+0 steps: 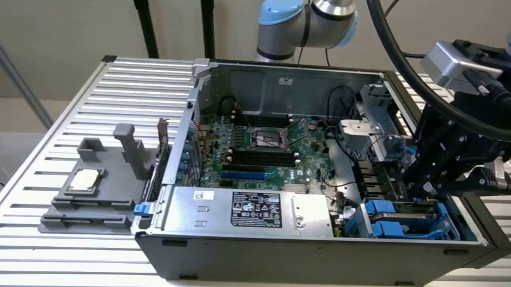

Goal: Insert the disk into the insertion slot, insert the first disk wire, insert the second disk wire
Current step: 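Insert the second disk wire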

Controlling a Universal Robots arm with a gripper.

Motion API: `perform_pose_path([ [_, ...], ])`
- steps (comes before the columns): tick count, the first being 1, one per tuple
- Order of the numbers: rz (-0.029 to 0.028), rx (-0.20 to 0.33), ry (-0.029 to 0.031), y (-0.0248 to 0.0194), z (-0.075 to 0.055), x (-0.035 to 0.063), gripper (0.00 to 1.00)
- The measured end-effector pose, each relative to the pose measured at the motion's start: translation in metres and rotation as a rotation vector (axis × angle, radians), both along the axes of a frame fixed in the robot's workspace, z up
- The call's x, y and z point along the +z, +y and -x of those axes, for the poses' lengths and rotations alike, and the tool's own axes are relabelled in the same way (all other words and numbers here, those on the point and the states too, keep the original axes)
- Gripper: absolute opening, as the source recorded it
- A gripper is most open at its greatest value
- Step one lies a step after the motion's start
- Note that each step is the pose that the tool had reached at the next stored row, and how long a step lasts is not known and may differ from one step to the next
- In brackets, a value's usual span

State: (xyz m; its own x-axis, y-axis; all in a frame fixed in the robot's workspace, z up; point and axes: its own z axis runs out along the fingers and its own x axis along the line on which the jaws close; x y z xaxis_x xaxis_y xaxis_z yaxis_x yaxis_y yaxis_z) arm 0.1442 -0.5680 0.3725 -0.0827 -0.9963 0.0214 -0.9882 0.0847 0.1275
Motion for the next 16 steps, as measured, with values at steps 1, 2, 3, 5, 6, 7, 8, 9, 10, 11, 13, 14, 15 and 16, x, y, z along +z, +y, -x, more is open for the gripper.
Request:
perform_pose_path([
  [1, -0.0001, 0.000, 0.0003, 0.0000, -0.0009, -0.0008, 0.33],
  [2, 0.0000, 0.000, 0.0004, 0.0000, -0.0015, -0.0015, 0.33],
  [3, 0.0001, 0.000, 0.0005, 0.0000, -0.0019, -0.0023, 0.33],
  [5, 0.0003, 0.000, 0.0006, 0.0001, -0.0021, -0.0032, 0.33],
  [6, 0.0003, 0.000, 0.0005, 0.0001, -0.0022, -0.0035, 0.33],
  [7, 0.0002, 0.000, 0.0005, 0.0002, -0.0023, -0.0038, 0.30],
  [8, 0.0002, 0.000, 0.0006, 0.0002, -0.0023, -0.0040, 0.23],
  [9, 0.0002, 0.000, 0.0005, 0.0002, -0.0024, -0.0043, 0.23],
  [10, 0.0001, 0.000, 0.0005, 0.0003, -0.0025, -0.0045, 0.23],
  [11, 0.0000, 0.000, 0.0005, 0.0003, -0.0025, -0.0048, 0.23],
  [13, 0.0001, 0.000, 0.0006, 0.0003, -0.0025, -0.0052, 0.21],
  [14, -0.0001, 0.000, 0.0005, 0.0003, -0.0025, -0.0053, 0.21],
  [15, -0.0003, 0.000, 0.0006, 0.0003, -0.0025, -0.0056, 0.16],
  [16, -0.0006, 0.000, 0.0006, 0.0002, -0.0025, -0.0059, 0.16],
])
